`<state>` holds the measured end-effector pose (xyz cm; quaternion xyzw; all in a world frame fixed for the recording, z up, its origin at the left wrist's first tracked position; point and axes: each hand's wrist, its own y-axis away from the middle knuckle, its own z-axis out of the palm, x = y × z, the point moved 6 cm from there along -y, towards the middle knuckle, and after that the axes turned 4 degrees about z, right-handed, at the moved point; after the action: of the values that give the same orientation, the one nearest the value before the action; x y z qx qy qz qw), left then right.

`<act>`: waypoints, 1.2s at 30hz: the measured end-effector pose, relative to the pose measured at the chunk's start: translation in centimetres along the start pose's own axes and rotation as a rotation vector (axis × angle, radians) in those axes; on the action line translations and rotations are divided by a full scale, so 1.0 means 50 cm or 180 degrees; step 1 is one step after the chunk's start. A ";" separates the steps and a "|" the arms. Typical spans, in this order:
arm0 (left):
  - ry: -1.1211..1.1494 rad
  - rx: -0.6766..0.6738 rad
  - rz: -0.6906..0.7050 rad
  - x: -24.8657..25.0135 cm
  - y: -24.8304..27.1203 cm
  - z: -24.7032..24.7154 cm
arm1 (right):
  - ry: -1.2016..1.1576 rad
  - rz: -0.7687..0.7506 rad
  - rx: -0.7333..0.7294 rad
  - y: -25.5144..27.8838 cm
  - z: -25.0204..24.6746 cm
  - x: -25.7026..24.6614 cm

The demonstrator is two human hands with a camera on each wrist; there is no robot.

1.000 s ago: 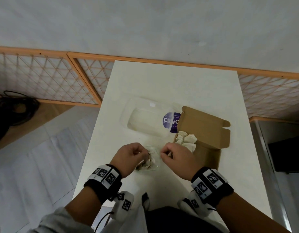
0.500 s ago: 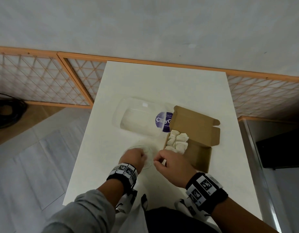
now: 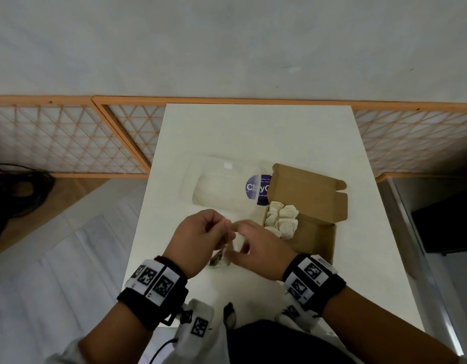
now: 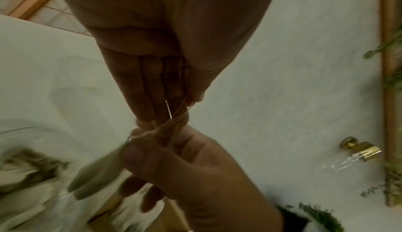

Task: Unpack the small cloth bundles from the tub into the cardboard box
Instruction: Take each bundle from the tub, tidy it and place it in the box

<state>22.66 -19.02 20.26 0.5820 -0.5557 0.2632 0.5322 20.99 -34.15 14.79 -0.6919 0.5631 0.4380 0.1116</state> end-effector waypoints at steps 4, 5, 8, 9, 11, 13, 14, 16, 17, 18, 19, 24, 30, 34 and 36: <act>0.0315 0.0238 0.0117 0.047 0.009 -0.017 | -0.0162 -0.0104 0.0220 -0.002 -0.016 -0.017; 0.0416 0.0294 0.0113 0.053 0.009 -0.023 | -0.0261 -0.0092 0.0223 0.001 -0.020 -0.019; 0.0627 0.0457 0.0075 0.066 0.004 -0.040 | -0.0403 -0.0039 0.0228 0.012 -0.035 -0.021; 0.0700 0.0502 0.0059 0.069 0.002 -0.043 | -0.0466 -0.0012 0.0215 0.017 -0.041 -0.025; 0.0864 0.0594 0.0001 0.070 0.000 -0.049 | -0.0689 -0.0039 0.0158 0.026 -0.053 -0.040; 0.0888 0.0583 -0.0080 0.067 0.003 -0.050 | -0.1017 -0.0059 0.0122 0.038 -0.072 -0.055; 0.0873 0.0521 -0.0138 0.065 0.006 -0.047 | -0.1117 -0.0081 0.0117 0.045 -0.082 -0.062; 0.0843 0.0354 -0.0239 0.064 0.018 -0.040 | -0.1185 -0.0116 0.0151 0.054 -0.103 -0.073; 0.0846 0.0264 -0.0243 0.065 0.023 -0.036 | -0.1200 -0.0126 0.0188 0.054 -0.112 -0.076; 0.0875 0.0187 -0.0213 0.068 0.028 -0.030 | -0.1225 -0.0124 0.0231 0.054 -0.121 -0.076; 0.0899 0.0153 -0.0154 0.071 0.032 -0.026 | -0.1264 -0.0121 0.0284 0.052 -0.128 -0.074; 0.0898 0.0117 0.0196 0.073 0.035 -0.013 | -0.1650 -0.0170 0.0470 0.046 -0.155 -0.071; 0.0850 0.0156 0.0488 0.097 0.036 -0.004 | -0.1837 -0.0239 0.0460 0.053 -0.164 -0.082; 0.0921 0.0287 0.0457 0.095 0.032 -0.009 | -0.2239 -0.0272 0.0350 0.059 -0.166 -0.087; 0.1082 0.0349 0.0412 0.094 0.032 -0.010 | -0.2360 -0.0290 0.0222 0.066 -0.167 -0.092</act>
<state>22.45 -20.00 25.16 0.5203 -0.4789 0.4213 0.5678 22.21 -37.54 24.22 -0.5064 0.4676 0.6339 0.3507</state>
